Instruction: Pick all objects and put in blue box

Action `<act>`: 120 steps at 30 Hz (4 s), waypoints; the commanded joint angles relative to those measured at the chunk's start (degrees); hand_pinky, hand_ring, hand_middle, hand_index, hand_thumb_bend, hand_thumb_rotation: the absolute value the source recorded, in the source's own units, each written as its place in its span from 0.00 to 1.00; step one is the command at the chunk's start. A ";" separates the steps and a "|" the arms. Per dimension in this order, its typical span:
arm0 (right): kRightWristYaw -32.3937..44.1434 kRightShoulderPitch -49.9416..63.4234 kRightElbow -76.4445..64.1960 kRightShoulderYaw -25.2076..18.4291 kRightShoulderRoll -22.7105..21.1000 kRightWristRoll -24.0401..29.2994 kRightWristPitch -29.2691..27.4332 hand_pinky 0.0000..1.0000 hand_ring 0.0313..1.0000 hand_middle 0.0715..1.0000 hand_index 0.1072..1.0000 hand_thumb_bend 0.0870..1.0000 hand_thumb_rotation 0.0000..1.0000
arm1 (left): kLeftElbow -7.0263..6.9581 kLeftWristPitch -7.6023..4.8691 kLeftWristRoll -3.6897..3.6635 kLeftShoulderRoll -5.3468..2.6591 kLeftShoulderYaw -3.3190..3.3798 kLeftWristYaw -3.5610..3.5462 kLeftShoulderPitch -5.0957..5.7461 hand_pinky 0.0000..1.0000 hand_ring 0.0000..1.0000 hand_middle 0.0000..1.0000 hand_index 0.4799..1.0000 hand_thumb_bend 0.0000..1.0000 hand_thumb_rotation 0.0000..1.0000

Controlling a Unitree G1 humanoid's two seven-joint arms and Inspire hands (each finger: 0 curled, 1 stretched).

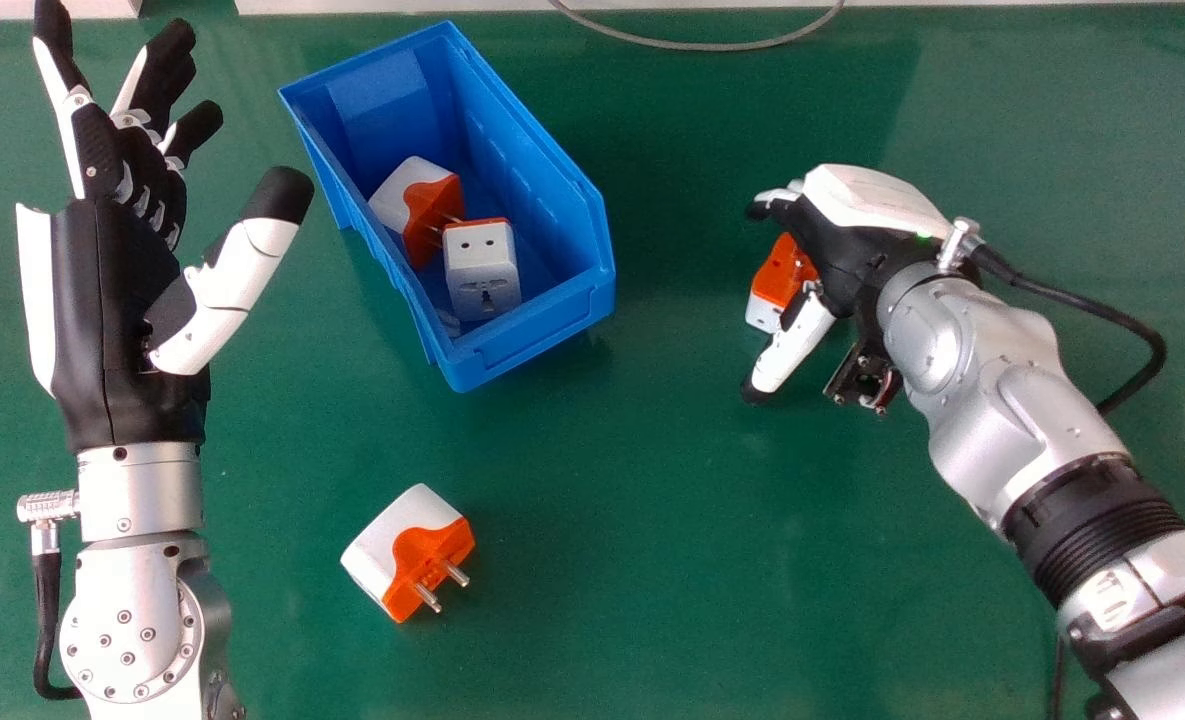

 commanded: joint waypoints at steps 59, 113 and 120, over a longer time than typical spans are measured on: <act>-21.45 -2.77 -11.09 1.05 14.20 -0.25 -14.02 0.31 0.40 0.47 0.47 0.45 0.00 | -0.08 -1.06 6.66 1.50 0.94 6.42 -0.25 0.85 0.90 0.89 0.77 0.85 0.55; 47.89 15.66 -73.10 17.98 7.07 -18.11 19.94 0.56 0.88 0.93 0.91 0.83 0.37 | -4.12 1.87 -1.10 1.05 -0.19 0.24 1.14 0.85 0.91 0.90 0.79 0.83 0.48; 48.42 14.65 -63.98 21.06 12.39 -18.32 19.66 0.60 0.90 0.94 0.91 0.77 0.37 | -4.27 1.91 -0.92 0.89 0.11 0.36 1.44 0.85 0.91 0.90 0.79 0.85 0.49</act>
